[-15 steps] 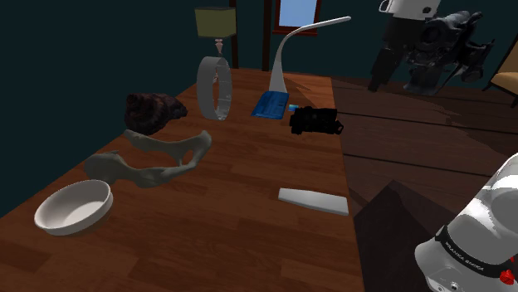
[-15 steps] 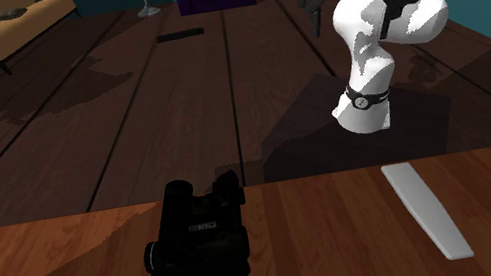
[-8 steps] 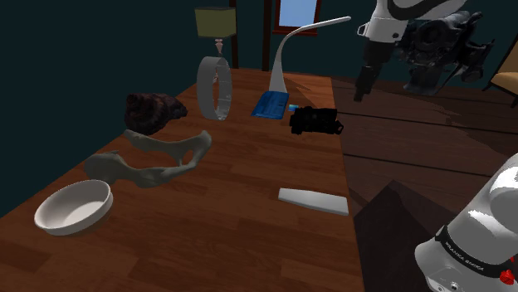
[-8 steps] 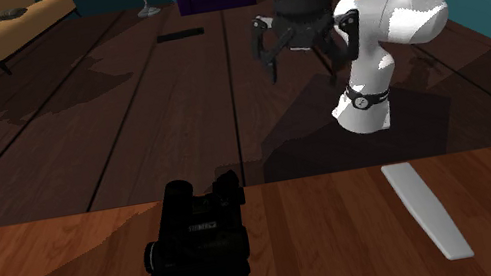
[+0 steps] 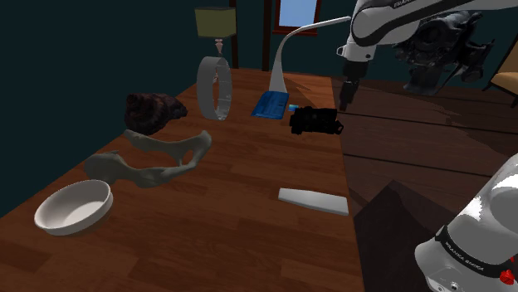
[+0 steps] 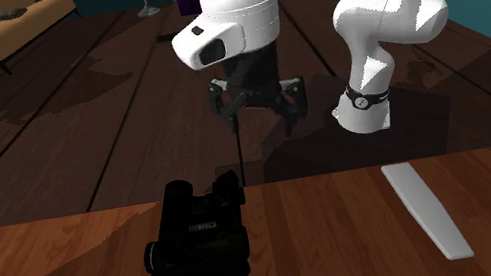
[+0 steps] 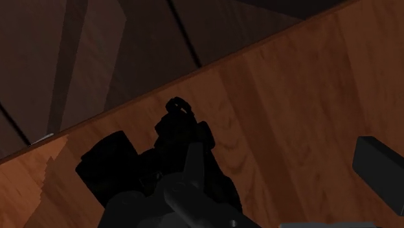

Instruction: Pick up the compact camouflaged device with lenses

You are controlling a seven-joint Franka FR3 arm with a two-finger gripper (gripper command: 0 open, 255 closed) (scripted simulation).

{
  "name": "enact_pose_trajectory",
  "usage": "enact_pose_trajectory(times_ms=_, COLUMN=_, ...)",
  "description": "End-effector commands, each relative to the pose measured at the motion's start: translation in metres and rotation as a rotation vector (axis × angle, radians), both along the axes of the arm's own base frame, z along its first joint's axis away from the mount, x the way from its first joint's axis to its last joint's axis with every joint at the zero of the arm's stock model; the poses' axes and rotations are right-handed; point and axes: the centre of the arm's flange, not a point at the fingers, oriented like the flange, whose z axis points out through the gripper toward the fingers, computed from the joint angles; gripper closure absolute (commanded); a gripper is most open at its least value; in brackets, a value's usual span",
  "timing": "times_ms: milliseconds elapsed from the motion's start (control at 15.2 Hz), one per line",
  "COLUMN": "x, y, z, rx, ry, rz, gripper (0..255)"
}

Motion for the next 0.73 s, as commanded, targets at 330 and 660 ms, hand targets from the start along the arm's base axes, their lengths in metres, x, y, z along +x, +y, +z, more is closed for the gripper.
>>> enact_pose_trajectory(times_ms=330, x=0.06, y=-0.039, z=-0.067, rx=-0.006, ry=0.046, rz=0.078, gripper=0)
enact_pose_trajectory(times_ms=660, x=0.078, y=-0.048, z=-0.097, rx=-0.007, ry=0.059, rz=0.101, gripper=0)
